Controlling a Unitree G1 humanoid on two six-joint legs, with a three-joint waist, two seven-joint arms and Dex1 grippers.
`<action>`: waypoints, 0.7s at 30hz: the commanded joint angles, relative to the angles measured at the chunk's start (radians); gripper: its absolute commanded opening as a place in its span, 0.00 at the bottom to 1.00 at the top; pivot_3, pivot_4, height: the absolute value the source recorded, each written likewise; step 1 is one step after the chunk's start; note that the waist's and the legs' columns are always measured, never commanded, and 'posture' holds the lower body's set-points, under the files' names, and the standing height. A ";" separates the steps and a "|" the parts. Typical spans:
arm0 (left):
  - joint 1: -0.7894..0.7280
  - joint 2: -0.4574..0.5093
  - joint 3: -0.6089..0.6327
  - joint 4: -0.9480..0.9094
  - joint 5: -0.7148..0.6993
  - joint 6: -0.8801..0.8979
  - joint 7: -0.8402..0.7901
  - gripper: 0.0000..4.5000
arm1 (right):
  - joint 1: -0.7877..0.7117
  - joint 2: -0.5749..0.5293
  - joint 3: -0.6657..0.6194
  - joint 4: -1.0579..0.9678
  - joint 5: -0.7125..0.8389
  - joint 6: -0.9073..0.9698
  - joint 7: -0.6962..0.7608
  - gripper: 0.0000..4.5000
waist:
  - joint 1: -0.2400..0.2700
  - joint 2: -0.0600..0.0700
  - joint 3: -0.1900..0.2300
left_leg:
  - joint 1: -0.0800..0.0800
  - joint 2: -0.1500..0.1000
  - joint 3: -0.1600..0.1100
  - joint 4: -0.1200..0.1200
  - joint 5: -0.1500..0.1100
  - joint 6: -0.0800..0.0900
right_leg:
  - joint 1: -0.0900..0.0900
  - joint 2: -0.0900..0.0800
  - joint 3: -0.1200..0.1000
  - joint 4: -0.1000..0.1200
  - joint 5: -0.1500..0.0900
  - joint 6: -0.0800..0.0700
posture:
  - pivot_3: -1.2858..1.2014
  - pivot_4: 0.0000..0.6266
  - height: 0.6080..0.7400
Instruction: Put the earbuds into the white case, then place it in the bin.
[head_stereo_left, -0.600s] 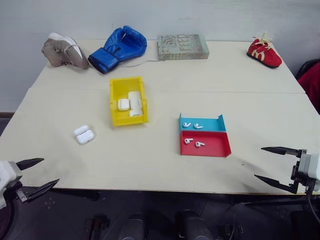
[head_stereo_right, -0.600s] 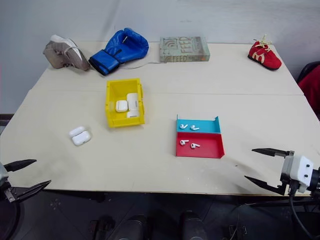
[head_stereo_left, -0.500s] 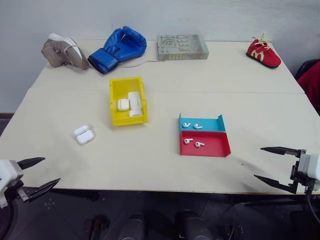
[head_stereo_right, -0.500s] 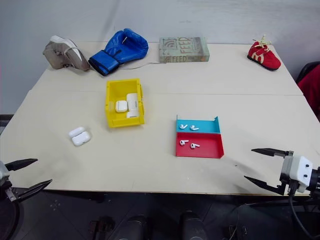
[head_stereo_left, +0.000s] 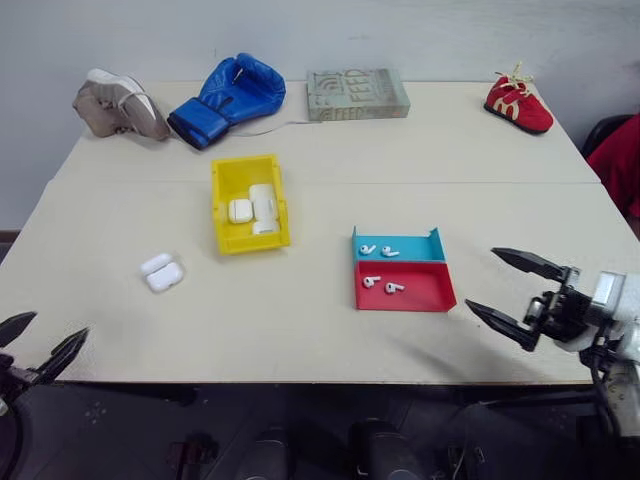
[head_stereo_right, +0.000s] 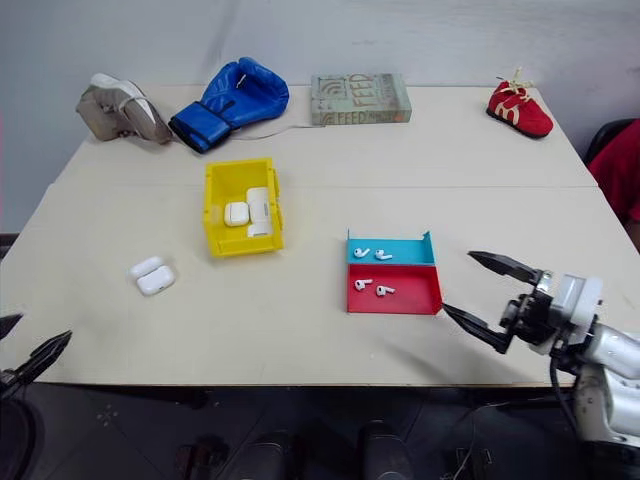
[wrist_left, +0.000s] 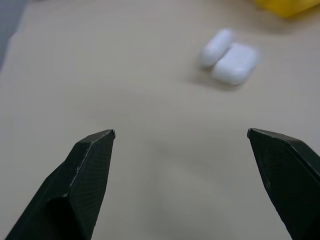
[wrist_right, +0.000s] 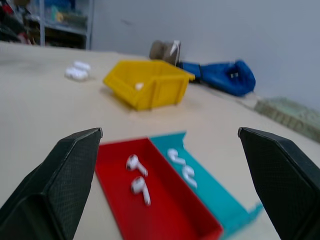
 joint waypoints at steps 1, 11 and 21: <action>0.063 -0.026 0.097 -0.123 -0.016 0.168 0.155 0.99 | -0.055 0.026 0.014 0.008 -0.009 -0.127 0.086 1.00 | 0.004 -0.003 0.000 | 0.000 0.000 0.000 0.000 0.000 0.000 | 0.000 0.000 0.000 0.000 0.000 0.000 | 0.52 0.24 1.00; -0.173 0.030 0.226 -0.533 -0.305 0.983 0.538 0.99 | -0.166 0.028 0.057 0.237 -0.040 -0.258 0.263 1.00 | 0.029 -0.003 0.000 | 0.003 0.000 -0.004 0.002 -0.001 0.000 | 0.006 0.000 -0.001 -0.002 0.000 -0.001 | 0.52 0.24 1.00; -0.766 -0.344 -0.072 -0.717 -0.176 1.294 1.045 0.99 | -0.150 0.008 0.029 0.325 -0.017 -0.291 0.323 1.00 | 0.026 -0.001 -0.002 | 0.002 -0.001 -0.003 0.005 0.000 -0.002 | 0.005 0.003 -0.001 0.003 0.001 0.001 | 0.52 0.24 1.00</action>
